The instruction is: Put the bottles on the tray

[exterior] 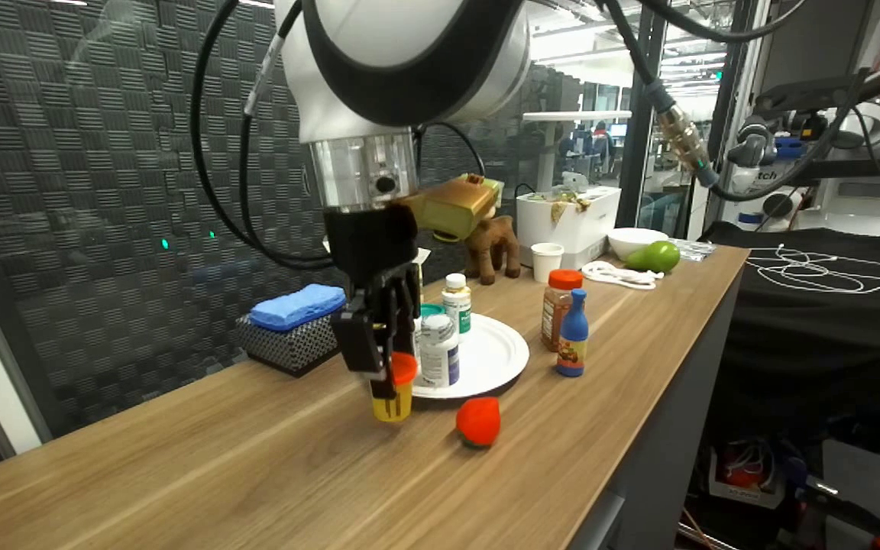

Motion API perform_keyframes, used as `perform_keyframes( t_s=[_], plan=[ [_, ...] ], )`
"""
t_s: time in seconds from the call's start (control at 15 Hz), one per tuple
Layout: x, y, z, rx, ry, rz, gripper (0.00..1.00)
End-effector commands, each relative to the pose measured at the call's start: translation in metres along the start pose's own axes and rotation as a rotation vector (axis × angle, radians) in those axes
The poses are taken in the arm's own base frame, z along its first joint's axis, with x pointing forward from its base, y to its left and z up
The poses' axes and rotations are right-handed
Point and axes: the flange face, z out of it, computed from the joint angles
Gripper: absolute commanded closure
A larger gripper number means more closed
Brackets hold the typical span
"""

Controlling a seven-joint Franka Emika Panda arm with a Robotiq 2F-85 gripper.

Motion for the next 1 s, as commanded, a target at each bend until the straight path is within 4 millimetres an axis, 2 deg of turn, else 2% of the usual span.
perform_keyframes(
  t_s=[0.0,0.2,0.33,0.4,0.53,0.93],
  plan=[
    [0.001,0.023,-0.066,-0.036,0.099,0.070,0.71],
    [-0.002,0.052,-0.119,-0.069,0.195,0.161,0.71],
    [-0.007,0.073,-0.145,-0.095,0.239,0.219,0.71],
    [-0.010,0.084,-0.150,-0.108,0.248,0.246,0.71],
    [-0.016,0.099,-0.152,-0.131,0.247,0.289,0.71],
    [-0.043,0.122,-0.114,-0.161,0.143,0.381,0.71]
  ],
)
